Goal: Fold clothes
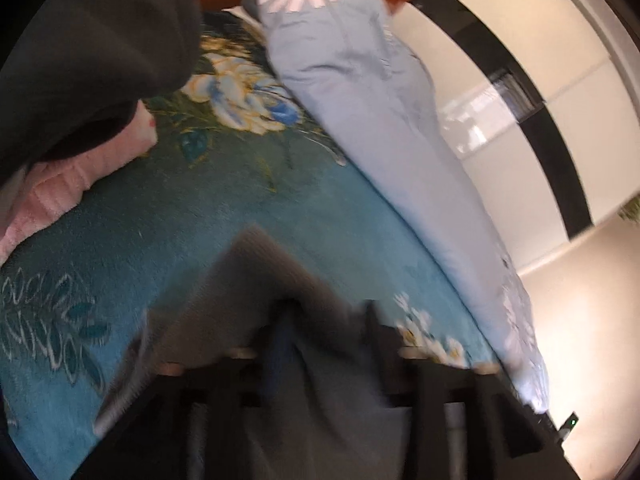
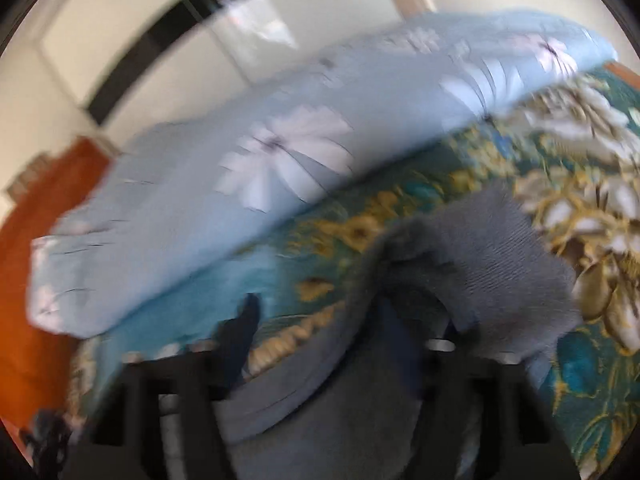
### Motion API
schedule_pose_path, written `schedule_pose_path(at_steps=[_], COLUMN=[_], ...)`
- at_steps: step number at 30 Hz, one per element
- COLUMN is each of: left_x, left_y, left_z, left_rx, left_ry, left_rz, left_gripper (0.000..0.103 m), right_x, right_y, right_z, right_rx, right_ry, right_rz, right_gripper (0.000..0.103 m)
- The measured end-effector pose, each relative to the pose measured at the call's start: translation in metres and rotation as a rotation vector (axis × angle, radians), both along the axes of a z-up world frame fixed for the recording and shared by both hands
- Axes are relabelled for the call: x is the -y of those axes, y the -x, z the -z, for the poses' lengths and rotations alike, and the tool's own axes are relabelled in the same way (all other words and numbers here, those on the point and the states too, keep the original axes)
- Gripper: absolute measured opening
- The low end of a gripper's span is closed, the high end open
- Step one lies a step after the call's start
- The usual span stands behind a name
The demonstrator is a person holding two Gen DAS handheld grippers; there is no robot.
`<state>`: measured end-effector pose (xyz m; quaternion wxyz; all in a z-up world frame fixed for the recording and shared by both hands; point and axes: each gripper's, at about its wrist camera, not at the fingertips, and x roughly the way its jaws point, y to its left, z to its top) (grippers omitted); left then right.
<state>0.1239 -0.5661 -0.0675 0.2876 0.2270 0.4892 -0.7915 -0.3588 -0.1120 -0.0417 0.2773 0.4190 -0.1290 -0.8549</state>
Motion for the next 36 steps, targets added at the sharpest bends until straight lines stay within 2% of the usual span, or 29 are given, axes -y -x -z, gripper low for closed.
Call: schedule_pose_path(at_steps=[1, 3, 6, 8, 11, 13, 15, 17, 19, 20, 21, 23, 24, 25, 27, 31, 34, 36], left_x=[-0.01, -0.032, -0.064, -0.074, -0.074, -0.067, -0.063, -0.056, -0.052, -0.05, -0.049, -0.049, -0.048, -0.046, -0.045, -0.064, -0.078, -0.085], left_y=[-0.006, -0.019, -0.051, -0.072, -0.095, -0.102, -0.103, -0.093, -0.084, -0.079, -0.075, -0.072, -0.071, -0.072, -0.075, -0.092, -0.125, -0.163], left_z=[-0.006, -0.013, -0.014, -0.004, 0.025, 0.044, 0.042, 0.044, 0.046, 0.048, 0.05, 0.05, 0.051, 0.052, 0.048, 0.014, -0.005, -0.011], left_rx=[-0.015, -0.023, 0.093, 0.132, 0.169, 0.152, 0.106, 0.068, 0.042, 0.033, 0.025, 0.027, 0.021, 0.016, 0.014, -0.047, -0.052, -0.062], left_ry=[-0.001, 0.021, 0.095, 0.087, -0.019, -0.107, -0.11, -0.119, -0.133, -0.142, -0.15, -0.135, -0.142, -0.151, -0.152, -0.102, -0.074, -0.068], left_rz=[0.036, 0.088, 0.018, -0.06, -0.143, -0.176, -0.209, -0.203, -0.196, -0.191, -0.189, -0.215, -0.216, -0.218, -0.221, -0.176, -0.162, -0.173], left_gripper=[0.07, 0.071, 0.076, 0.077, 0.077, 0.077, 0.079, 0.08, 0.079, 0.078, 0.077, 0.054, 0.029, 0.021, 0.014, 0.013, 0.013, 0.013], right_x=[-0.011, -0.037, -0.075, -0.097, -0.112, -0.109, -0.095, -0.08, -0.066, -0.061, -0.058, -0.054, -0.055, -0.056, -0.061, -0.072, -0.088, -0.103], right_y=[-0.01, -0.021, -0.027, -0.026, -0.024, -0.026, -0.027, -0.028, -0.031, -0.032, -0.032, -0.033, -0.034, -0.037, -0.044, -0.067, -0.102, -0.132], right_z=[-0.009, -0.015, 0.003, 0.026, 0.057, 0.061, 0.06, 0.059, 0.059, 0.06, 0.06, 0.06, 0.057, 0.051, 0.036, 0.002, -0.015, -0.021], right_rx=[-0.033, -0.04, 0.045, 0.139, 0.26, 0.251, 0.244, 0.242, 0.236, 0.245, 0.254, 0.256, 0.252, 0.245, 0.226, 0.18, 0.159, 0.164], right_ry=[0.023, 0.007, 0.001, 0.039, 0.158, 0.219, 0.235, 0.236, 0.224, 0.214, 0.188, 0.131, 0.128, 0.125, 0.126, 0.138, 0.155, 0.165], right_rz=[-0.019, 0.0, 0.071, 0.12, 0.172, 0.195, 0.174, 0.157, 0.153, 0.154, 0.164, 0.19, 0.188, 0.19, 0.185, 0.14, 0.075, 0.023], right_gripper=[0.068, 0.068, 0.068, 0.068, 0.068, 0.07, 0.07, 0.07, 0.062, 0.042, 0.022, 0.012, 0.01, 0.01, 0.009, 0.008, 0.008, 0.008])
